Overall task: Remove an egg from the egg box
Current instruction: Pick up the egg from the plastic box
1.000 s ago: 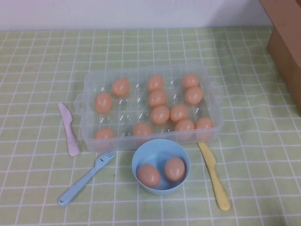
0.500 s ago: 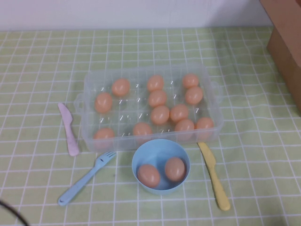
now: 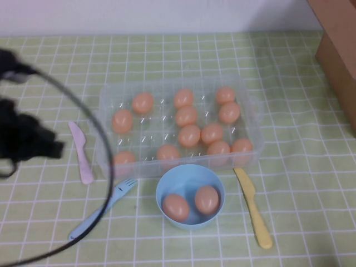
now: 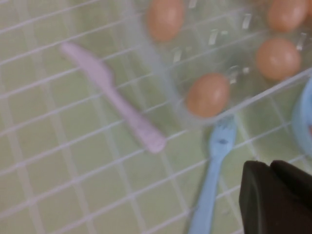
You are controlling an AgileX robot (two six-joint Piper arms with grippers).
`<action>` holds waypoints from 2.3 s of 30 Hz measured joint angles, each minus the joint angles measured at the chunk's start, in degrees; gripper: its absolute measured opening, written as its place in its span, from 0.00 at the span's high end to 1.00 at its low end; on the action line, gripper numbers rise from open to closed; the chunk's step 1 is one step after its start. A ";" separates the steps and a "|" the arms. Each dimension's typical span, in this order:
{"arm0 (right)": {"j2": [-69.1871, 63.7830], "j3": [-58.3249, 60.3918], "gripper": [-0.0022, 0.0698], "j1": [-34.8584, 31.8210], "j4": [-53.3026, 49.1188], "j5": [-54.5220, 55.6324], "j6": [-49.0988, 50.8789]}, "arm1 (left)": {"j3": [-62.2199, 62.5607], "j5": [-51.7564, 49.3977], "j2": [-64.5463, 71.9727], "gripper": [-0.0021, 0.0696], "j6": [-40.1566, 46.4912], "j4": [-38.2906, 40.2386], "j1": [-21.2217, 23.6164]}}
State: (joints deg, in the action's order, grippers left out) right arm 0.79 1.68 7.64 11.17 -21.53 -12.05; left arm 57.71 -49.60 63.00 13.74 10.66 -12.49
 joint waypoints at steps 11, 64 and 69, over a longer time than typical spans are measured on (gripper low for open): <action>0.00 0.00 1.00 0.00 0.00 0.00 0.00 | 28.60 -11.28 31.00 0.98 1.00 -5.22 -11.77; 0.00 0.00 1.00 0.00 0.00 0.09 0.00 | 43.17 -1.25 59.79 0.52 -14.68 -17.12 -8.19; 0.00 0.00 1.00 0.00 0.00 0.09 0.00 | 43.65 -2.47 57.16 0.52 -14.68 -20.49 -9.72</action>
State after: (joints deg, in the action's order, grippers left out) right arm 0.79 1.68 7.64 11.17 -21.44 -12.05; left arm 101.36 -52.07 120.15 -0.94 -9.82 -22.21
